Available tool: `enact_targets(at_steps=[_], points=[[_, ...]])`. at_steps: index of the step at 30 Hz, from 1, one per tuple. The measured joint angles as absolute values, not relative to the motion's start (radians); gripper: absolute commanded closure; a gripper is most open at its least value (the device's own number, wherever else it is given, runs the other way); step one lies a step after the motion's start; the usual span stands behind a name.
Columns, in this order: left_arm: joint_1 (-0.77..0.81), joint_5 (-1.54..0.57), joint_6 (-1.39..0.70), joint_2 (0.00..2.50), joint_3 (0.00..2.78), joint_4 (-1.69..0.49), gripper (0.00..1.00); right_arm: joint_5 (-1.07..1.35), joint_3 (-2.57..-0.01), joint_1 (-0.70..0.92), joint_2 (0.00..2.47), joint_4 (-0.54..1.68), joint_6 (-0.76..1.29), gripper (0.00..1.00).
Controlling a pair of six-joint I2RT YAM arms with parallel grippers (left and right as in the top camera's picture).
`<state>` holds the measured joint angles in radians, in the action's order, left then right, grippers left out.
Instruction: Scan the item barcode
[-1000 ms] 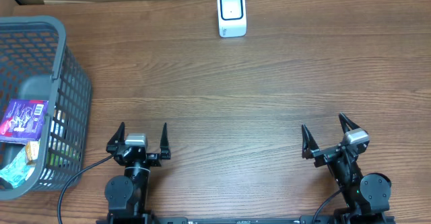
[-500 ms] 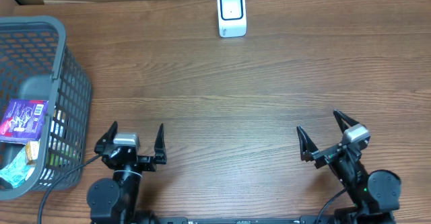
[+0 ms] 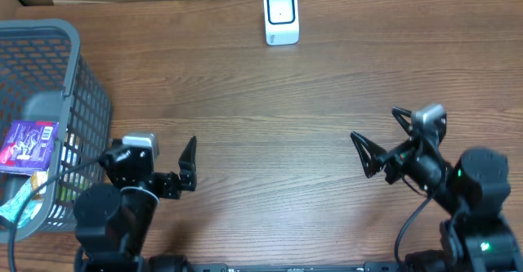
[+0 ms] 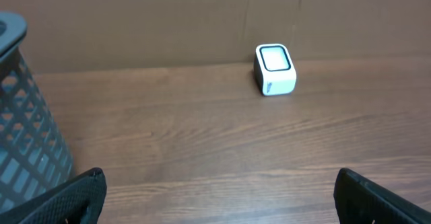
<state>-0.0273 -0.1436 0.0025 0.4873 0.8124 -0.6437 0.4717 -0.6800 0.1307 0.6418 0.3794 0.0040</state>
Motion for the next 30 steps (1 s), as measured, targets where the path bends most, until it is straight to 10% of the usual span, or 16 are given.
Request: enact_targets(at_steps=[17, 30], points=[[-0.027, -0.195, -0.024, 1.025, 1.543, -1.241, 0.01, 0.501, -1.202, 0.130, 1.023, 0.891, -0.001, 0.00], [-0.028, -0.266, -0.046, 1.164, 1.652, -1.250, 0.03, 0.571, -1.216, 0.131, 1.026, 0.912, 0.000, 0.00]])
